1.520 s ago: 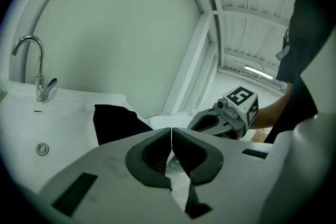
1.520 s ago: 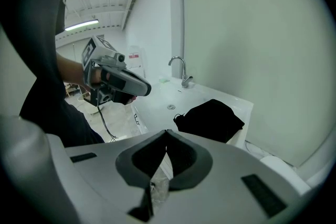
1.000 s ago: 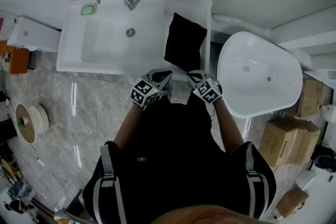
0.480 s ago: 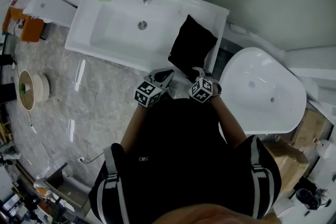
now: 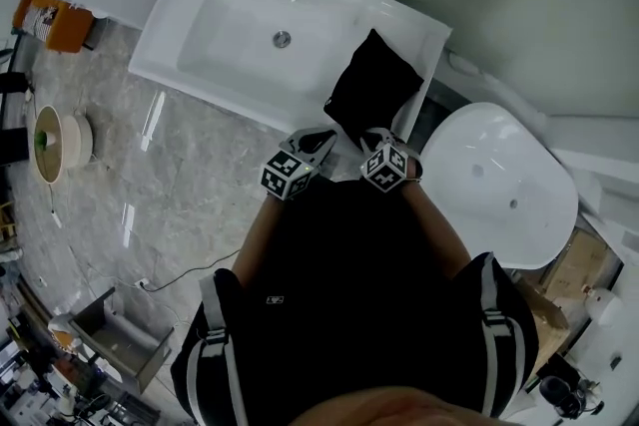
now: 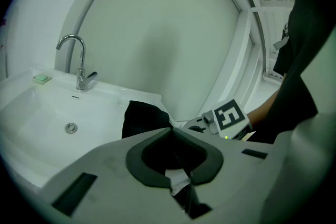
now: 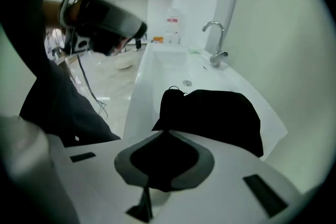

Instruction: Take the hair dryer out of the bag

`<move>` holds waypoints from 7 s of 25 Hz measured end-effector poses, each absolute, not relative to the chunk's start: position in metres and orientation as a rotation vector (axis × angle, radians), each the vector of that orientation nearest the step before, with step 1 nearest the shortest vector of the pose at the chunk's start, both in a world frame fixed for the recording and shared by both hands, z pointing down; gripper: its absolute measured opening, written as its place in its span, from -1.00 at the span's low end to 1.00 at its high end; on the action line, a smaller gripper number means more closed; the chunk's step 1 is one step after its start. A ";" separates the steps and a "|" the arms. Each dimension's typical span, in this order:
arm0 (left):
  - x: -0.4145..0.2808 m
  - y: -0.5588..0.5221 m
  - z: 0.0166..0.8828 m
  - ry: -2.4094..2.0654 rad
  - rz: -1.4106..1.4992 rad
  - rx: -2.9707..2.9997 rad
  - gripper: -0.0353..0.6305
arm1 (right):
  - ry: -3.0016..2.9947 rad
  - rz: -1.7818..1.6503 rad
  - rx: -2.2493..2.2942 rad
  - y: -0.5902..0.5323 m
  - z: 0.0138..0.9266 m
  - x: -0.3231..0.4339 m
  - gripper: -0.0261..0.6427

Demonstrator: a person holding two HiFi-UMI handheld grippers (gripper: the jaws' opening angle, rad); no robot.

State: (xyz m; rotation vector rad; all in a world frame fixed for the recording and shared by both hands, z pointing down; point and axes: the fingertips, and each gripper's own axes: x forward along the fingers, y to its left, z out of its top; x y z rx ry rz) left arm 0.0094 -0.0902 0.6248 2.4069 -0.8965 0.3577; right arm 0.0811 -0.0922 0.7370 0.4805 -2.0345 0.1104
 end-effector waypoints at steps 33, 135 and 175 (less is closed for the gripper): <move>0.107 -0.148 0.727 -0.741 0.569 2.183 -0.51 | -2.379 0.924 0.907 -0.136 0.650 0.141 -0.69; 0.058 -0.049 0.597 0.142 -0.025 2.127 -0.33 | -2.215 -0.106 1.093 -0.229 0.552 0.187 -0.72; 0.051 -0.030 0.588 0.255 -0.021 2.174 -0.33 | -2.147 -0.155 1.526 -0.308 0.425 0.226 -0.72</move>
